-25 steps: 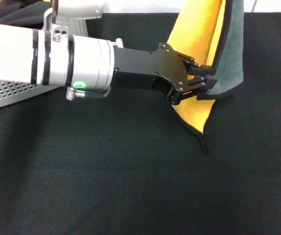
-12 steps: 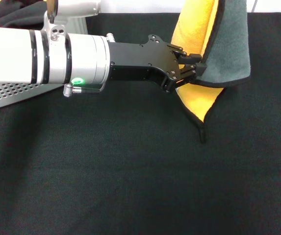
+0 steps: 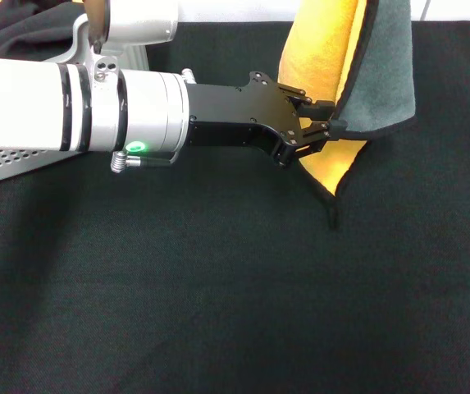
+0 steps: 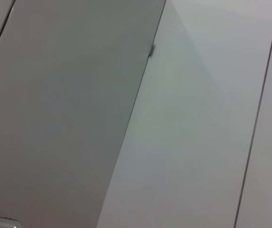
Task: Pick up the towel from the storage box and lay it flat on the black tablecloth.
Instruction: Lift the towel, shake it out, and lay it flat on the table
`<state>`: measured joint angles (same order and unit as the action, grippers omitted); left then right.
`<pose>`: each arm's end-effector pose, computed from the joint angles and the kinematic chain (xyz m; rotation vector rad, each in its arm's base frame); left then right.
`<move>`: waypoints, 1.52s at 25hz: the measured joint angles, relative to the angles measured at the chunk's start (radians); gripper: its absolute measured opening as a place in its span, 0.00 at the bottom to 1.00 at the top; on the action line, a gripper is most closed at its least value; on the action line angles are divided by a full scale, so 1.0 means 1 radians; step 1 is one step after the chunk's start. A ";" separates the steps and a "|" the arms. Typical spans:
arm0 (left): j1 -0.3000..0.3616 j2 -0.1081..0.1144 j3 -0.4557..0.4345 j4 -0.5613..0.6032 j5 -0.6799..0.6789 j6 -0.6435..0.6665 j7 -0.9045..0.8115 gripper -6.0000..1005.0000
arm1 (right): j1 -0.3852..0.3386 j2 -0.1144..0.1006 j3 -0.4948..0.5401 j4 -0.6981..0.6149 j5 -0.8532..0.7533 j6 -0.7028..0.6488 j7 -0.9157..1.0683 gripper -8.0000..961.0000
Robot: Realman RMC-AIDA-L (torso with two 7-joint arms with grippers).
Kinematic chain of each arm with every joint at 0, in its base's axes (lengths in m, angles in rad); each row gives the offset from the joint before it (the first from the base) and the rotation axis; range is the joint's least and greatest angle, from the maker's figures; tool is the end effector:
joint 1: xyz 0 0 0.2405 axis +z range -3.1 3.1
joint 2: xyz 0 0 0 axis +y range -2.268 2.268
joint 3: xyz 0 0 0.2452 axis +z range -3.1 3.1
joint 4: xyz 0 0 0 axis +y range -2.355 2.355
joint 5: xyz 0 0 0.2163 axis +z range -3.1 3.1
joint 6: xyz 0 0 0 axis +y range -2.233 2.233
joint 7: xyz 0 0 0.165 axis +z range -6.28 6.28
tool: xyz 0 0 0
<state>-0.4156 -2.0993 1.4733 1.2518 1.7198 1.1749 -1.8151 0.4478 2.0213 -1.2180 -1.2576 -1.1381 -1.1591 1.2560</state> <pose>-0.1127 0.3472 -0.0459 -2.8111 -0.3458 -0.6072 0.0715 0.3869 0.0958 -2.2241 -0.2064 1.1086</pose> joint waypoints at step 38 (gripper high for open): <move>-0.003 0.004 0.003 -0.034 -0.036 -0.032 0.008 0.10 | -0.023 0.003 -0.017 0.008 0.028 0.025 -0.006 0.03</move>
<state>-0.4182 -2.0954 1.4764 1.2180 1.6841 1.1425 -1.8074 0.4248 2.0248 -1.2348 -1.2500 -1.1102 -1.1343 1.2502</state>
